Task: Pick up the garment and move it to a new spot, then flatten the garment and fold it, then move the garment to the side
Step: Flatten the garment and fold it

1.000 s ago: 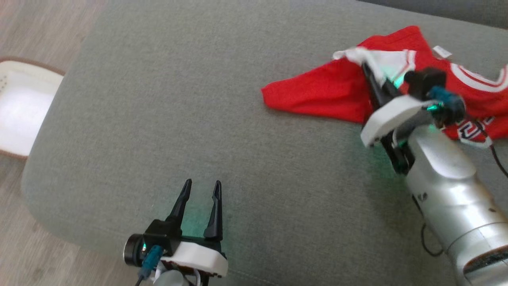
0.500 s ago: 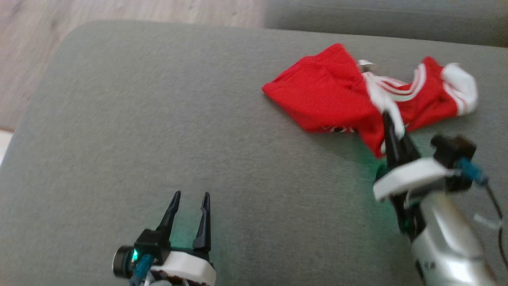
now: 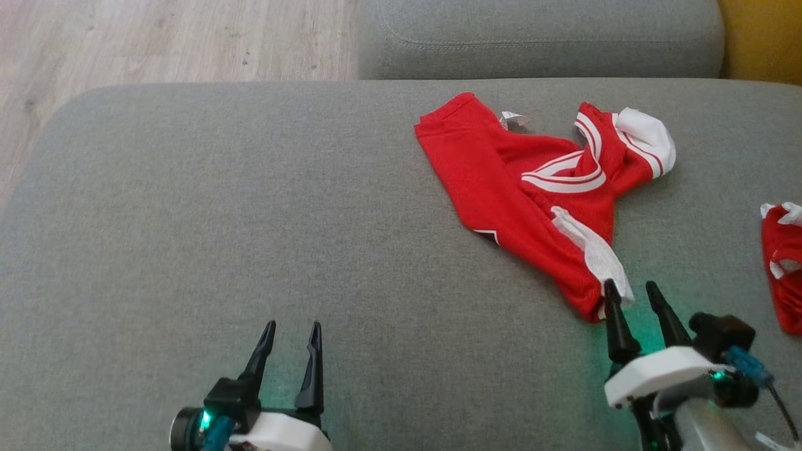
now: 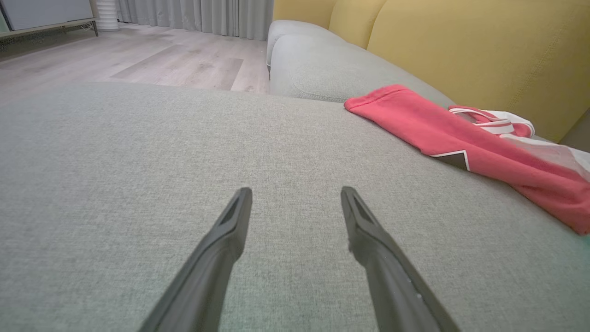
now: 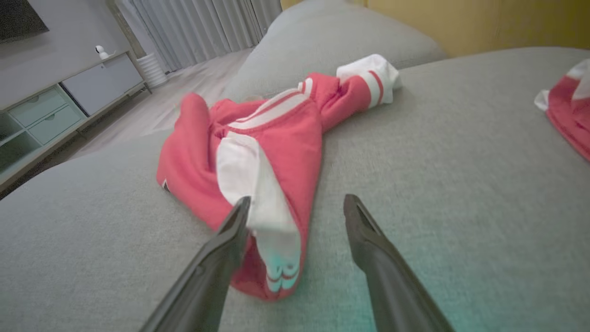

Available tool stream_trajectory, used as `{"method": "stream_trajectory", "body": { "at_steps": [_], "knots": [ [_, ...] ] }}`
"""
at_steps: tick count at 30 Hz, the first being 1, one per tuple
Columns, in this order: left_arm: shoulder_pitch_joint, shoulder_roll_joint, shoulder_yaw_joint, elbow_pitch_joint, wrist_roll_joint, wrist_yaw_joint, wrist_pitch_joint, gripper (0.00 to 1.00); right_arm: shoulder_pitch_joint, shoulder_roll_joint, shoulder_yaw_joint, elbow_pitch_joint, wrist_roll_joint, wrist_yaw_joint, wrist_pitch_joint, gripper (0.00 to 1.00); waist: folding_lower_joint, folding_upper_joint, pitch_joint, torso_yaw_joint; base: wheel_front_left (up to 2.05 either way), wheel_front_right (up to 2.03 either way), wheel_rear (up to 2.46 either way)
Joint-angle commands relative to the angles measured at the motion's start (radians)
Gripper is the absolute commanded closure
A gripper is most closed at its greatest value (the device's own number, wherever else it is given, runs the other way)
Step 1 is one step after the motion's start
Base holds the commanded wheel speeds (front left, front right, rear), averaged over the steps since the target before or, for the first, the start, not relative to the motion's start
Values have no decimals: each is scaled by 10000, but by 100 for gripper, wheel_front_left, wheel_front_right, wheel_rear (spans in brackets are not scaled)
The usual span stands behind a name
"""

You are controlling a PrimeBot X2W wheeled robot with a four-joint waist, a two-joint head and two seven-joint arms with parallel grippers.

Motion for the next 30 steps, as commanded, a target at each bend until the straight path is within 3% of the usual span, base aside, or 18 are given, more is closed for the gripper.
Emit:
{"method": "stream_trajectory", "body": {
  "at_steps": [1, 7, 18, 19, 21, 22, 30],
  "knots": [
    [-119, 16, 282, -214, 100, -24, -82, 0, -550, 135, 248, -452, -245, 33, -110, 0, 1, -1, 12, 33, 0, 0, 0],
    [-167, 16, 143, -204, 62, -39, -82, 0, -1243, 231, 325, -351, -672, 33, -109, 0, 1, -1, 63, 223, 0, 0, 0],
    [-278, 16, -25, -229, -41, 36, -82, 0, -2966, 194, -71, 1978, -1566, 33, 458, 2, 1, -1, 306, 678, 0, 0, 0],
    [-287, 16, -30, -232, -45, 36, -82, 0, -3039, 187, -103, 2132, -1610, 33, 443, 16, 1, -1, 321, 694, 0, 0, 0],
    [-296, 16, -28, -239, -55, 40, -82, 0, -3141, 201, -293, 2370, -1526, 33, 342, 86, 1, -1, 331, 708, 0, 0, 0],
    [-296, 16, -23, -247, -61, 49, -82, 0, -3174, 198, -356, 2430, -1518, 33, 257, 100, 1, -1, 328, 703, 0, 0, 0],
    [-225, 16, 25, -312, -82, 100, -82, 0, -2756, 257, -1349, 1895, -598, 33, -99, 100, 1, -1, 125, 374, 0, 0, 0]
  ]
}}
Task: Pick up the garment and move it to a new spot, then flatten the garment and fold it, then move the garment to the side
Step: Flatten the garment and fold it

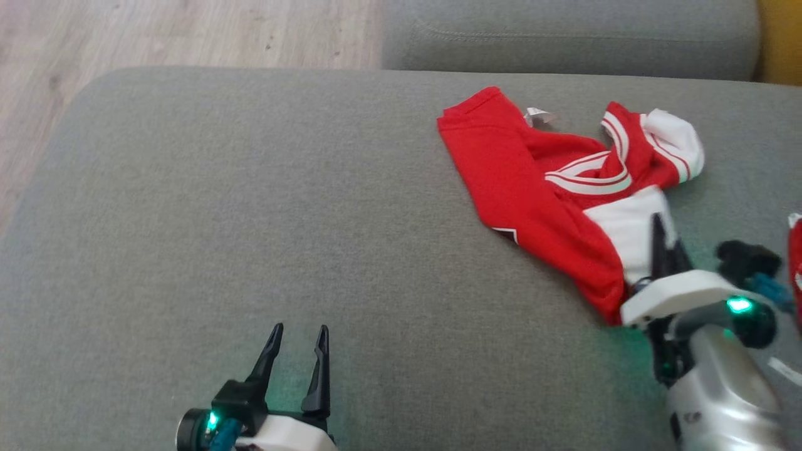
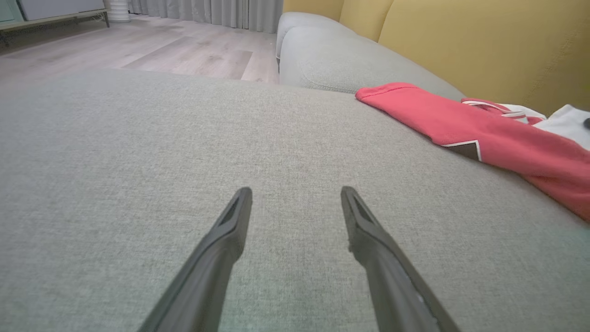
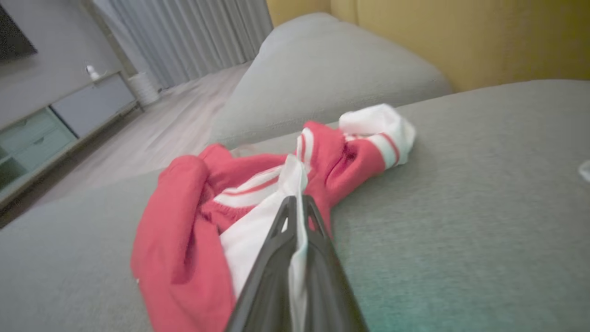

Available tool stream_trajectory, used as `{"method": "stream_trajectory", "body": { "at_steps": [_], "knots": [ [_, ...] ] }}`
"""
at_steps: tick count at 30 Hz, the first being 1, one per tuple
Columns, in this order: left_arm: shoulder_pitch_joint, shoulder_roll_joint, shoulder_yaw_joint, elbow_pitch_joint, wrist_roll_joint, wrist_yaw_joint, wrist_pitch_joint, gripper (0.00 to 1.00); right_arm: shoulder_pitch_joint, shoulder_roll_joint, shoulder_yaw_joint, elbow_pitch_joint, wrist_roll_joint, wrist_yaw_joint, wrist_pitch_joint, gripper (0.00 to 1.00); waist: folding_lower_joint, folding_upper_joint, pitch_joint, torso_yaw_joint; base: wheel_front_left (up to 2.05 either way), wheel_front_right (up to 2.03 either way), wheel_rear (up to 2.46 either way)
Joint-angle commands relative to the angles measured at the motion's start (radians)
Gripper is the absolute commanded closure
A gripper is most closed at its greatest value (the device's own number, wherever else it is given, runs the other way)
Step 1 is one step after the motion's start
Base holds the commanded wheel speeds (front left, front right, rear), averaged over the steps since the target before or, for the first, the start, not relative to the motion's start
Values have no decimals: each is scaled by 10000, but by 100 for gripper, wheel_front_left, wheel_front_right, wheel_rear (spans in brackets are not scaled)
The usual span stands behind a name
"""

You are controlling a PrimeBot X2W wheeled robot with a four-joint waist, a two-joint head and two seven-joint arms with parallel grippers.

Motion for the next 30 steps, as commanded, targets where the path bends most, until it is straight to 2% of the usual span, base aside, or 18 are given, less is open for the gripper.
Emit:
{"method": "stream_trajectory", "body": {
  "at_steps": [1, 3, 4, 5, 6, 7, 8, 9, 13, 18, 23, 30],
  "knots": [
    [-279, 12, 282, -289, -75, 41, -82, 0, 210, 21, -270, -605, 161, 33, -166, 100, -1, -1, -101, -129, 0, 0, 0],
    [-262, 12, 290, -302, -89, 39, -82, 0, 659, -31, -845, -862, 111, 33, -169, 100, -1, -1, -150, -209, 0, 0, 0],
    [-254, 12, 291, -308, -96, 33, -82, 0, 886, -40, -1153, -926, 58, 33, -169, 69, -1, -1, -173, -238, 0, 0, 0],
    [-249, 12, 289, -313, -99, 23, -82, 0, 1098, -64, -1414, -976, -64, 33, -170, 55, -1, -1, -180, -258, 0, 0, 0],
    [-248, 12, 289, -316, -103, 19, -82, 0, 1280, -70, -1670, -999, -188, 33, -171, 35, -1, -1, -183, -276, 0, 0, 0],
    [-247, 12, 286, -315, -108, 14, -82, 0, 1438, -66, -1963, -991, -299, 33, -171, 30, -1, -1, -191, -289, 0, 0, 0],
    [-247, 12, 278, -310, -112, 7, -82, 0, 1565, -59, -2225, -966, -440, 33, -171, 11, -1, -1, -194, -296, 0, 0, 0],
    [-249, 12, 273, -306, -117, 2, -82, 0, 1648, -40, -2463, -971, -565, 33, -171, 0, -1, -1, -193, -302, 0, 0, 0],
    [-246, 12, 268, -290, -126, -7, -82, 0, 1770, 93, -3008, -1386, -1016, 33, -172, 0, -1, -1, -173, -295, 0, 0, 0],
    [-218, 12, 267, -266, -112, -23, -82, 0, 1693, 192, -2568, -2019, -1387, 33, -173, 0, -1, -1, -191, -228, 0, 0, 0],
    [-209, 12, 270, -221, -87, -73, -82, 0, 1498, 224, -1156, -2377, -1779, 33, -173, 0, -1, -1, -217, -71, 0, 0, 0],
    [-224, 12, 178, -215, -84, -95, -82, 0, 591, 142, 1179, -1559, -531, 33, 217, 0, -1, -1, -118, 233, 0, 0, 0]
  ]
}}
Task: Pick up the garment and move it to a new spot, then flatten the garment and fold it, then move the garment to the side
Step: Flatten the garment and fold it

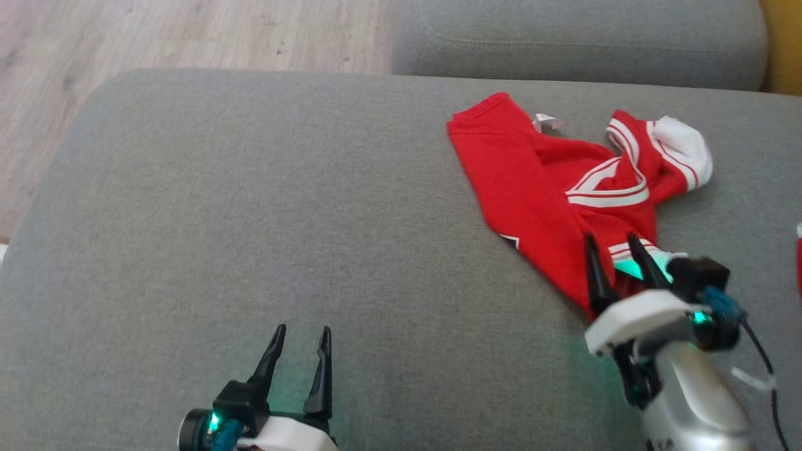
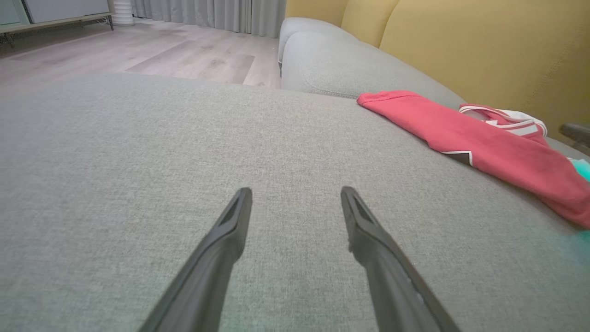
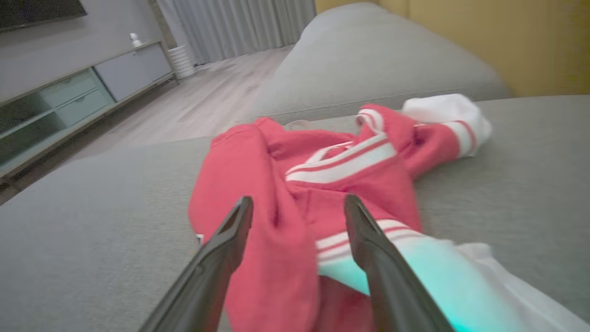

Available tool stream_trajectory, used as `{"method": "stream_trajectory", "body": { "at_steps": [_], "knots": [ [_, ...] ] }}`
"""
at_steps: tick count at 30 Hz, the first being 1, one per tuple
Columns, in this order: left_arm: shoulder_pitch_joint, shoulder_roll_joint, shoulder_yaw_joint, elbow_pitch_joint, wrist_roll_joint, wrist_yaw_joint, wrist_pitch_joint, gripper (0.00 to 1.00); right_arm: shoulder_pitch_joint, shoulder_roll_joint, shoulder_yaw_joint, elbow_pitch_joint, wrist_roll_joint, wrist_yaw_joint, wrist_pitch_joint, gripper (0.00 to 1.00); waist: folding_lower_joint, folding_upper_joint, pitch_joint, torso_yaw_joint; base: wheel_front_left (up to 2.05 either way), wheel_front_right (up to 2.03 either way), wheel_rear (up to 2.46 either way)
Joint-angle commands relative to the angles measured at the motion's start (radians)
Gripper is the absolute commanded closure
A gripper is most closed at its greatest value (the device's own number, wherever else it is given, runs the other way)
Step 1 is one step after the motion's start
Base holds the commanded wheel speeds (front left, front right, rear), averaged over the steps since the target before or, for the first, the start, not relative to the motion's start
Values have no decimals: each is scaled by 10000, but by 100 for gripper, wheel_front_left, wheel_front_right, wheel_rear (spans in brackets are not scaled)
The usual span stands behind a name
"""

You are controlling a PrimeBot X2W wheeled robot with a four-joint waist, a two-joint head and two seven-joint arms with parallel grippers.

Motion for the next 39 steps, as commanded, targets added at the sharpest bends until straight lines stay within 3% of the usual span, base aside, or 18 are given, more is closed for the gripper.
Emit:
{"method": "stream_trajectory", "body": {
  "at_steps": [1, 6, 16, 27, 28, 30, 31, 32, 39],
  "knots": [
    [-249, 12, 208, -227, -46, -18, -82, 0, -607, -104, 370, -201, 230, 33, 9, 0, 0, -1, 88, 96, 0, 0, 0],
    [-381, 12, 62, -229, -45, -5, -82, 0, -1691, -477, 1309, 277, 866, 33, 445, 0, 0, -1, 339, 445, 0, 0, 0],
    [-813, 12, -524, -426, -289, 160, -82, 0, -4003, -1384, 1821, 2024, 1222, 33, 1871, 0, 0, -1, 1153, 1461, 0, 0, 0],
    [-993, 12, -877, -606, -556, 410, -82, 0, -4240, -1474, 2402, 3177, 1724, 33, 1769, 0, 0, -1, 1620, 1879, 0, 0, 0],
    [-1013, 12, -869, -605, -554, 416, -82, 0, -4239, -1469, 2510, 3195, 1766, 33, 1721, 4, 0, -1, 1620, 1873, 0, 0, 0],
    [-1060, 12, -853, -603, -548, 432, -82, 0, -4241, -1464, 2684, 3193, 1892, 33, 1561, 33, 0, -1, 1614, 1848, 0, 0, 0],
    [-1080, 12, -850, -609, -544, 433, -82, 0, -4250, -1461, 2780, 3202, 1949, 33, 1516, 73, 0, -1, 1611, 1833, 0, 0, 0],
    [-1099, 12, -854, -619, -536, 428, -82, 0, -4263, -1463, 2876, 3173, 2013, 33, 1418, 100, 0, -1, 1605, 1823, 0, 0, 0],
    [-1097, 12, -891, -649, -536, 420, -82, 0, -4324, -1260, 3834, 2592, 2280, 33, 636, 100, 0, -1, 1429, 1795, 0, 0, 0]
  ]
}}
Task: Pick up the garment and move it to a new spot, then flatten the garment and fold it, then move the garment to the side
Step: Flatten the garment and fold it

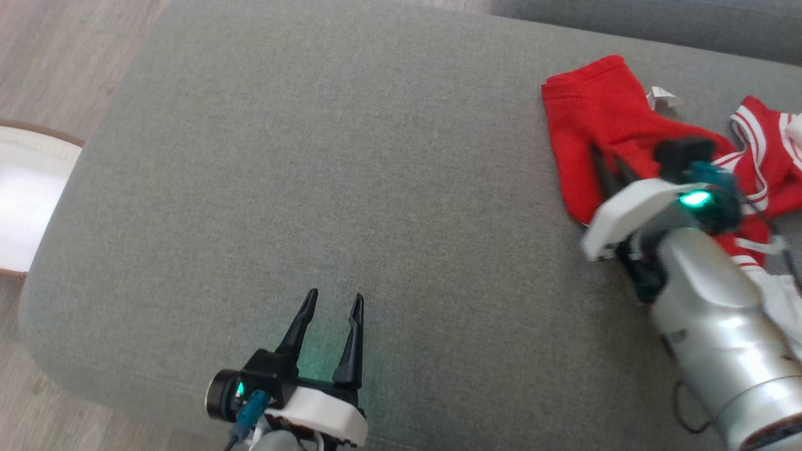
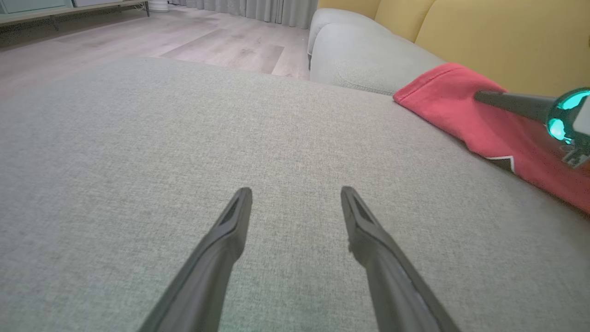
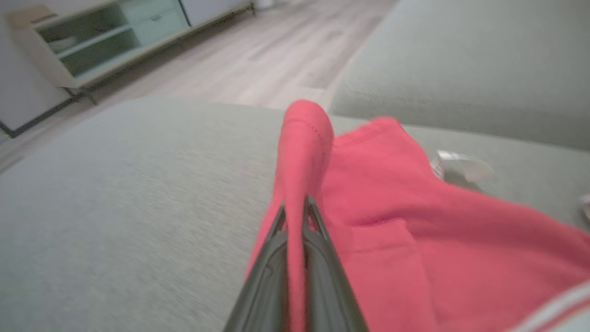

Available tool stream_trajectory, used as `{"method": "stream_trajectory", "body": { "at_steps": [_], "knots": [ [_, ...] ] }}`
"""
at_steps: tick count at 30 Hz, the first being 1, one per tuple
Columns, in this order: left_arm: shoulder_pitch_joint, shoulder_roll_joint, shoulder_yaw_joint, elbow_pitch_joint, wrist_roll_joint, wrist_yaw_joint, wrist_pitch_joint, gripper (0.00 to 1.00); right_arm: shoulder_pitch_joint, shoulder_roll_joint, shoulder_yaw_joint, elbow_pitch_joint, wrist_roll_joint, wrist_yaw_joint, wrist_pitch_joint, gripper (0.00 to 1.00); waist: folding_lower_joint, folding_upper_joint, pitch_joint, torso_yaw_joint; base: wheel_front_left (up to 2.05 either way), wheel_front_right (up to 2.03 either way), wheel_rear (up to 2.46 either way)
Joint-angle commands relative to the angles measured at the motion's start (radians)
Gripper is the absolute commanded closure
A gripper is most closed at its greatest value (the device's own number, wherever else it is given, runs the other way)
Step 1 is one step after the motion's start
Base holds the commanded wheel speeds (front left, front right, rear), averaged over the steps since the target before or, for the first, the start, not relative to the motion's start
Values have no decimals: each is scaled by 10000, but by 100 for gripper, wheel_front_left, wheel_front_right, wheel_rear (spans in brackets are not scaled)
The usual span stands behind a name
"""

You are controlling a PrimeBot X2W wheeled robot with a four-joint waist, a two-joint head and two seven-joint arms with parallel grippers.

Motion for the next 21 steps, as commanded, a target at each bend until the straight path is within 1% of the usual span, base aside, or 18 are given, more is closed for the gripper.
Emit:
{"method": "stream_trajectory", "body": {
  "at_steps": [1, 4, 5, 6, 9, 13, 16, 19, 21],
  "knots": [
    [-169, 16, 300, -229, -24, 13, -82, 0, -128, 434, 755, -680, 283, 33, -199, 100, -1, 0, -143, -13, 0, 0, 0],
    [-78, 16, 361, -144, -14, -37, -82, 0, 194, 816, 1839, -1379, 865, 33, -131, 100, -1, 0, -305, -20, 0, 0, 0],
    [-50, 16, 379, -116, -3, -50, -82, 0, 314, 897, 2172, -1617, 1118, 33, -92, 58, -1, 0, -345, -29, 0, 0, 0],
    [-29, 16, 395, -89, 7, -64, -82, 0, 435, 958, 2572, -1879, 1364, 33, -5, 0, -1, 0, -381, -37, 0, 0, 0],
    [9, 16, 454, -35, 33, -93, -82, 0, 681, 895, 3580, -2618, 2063, 33, 93, 0, -1, 0, -456, -94, 0, 0, 0],
    [41, 16, 515, -20, 50, -108, -82, 0, 768, 394, 4231, -3007, 2665, 33, -43, 0, -1, 0, -533, -186, 0, 0, 0],
    [53, 16, 508, -44, 45, -119, -82, 0, 687, 19, 4183, -2809, 2877, 33, -340, 0, -1, 0, -537, -221, 0, 0, 0],
    [31, 16, 452, -77, 25, -120, -82, 0, 593, -215, 3771, -2103, 2926, 33, -559, 0, -1, 0, -503, -203, 0, 0, 0],
    [8, 16, 410, -98, 9, -121, -82, 0, 592, -233, 3507, -1551, 2957, 33, -605, 0, -1, 0, -464, -152, 0, 0, 0]
  ]
}}
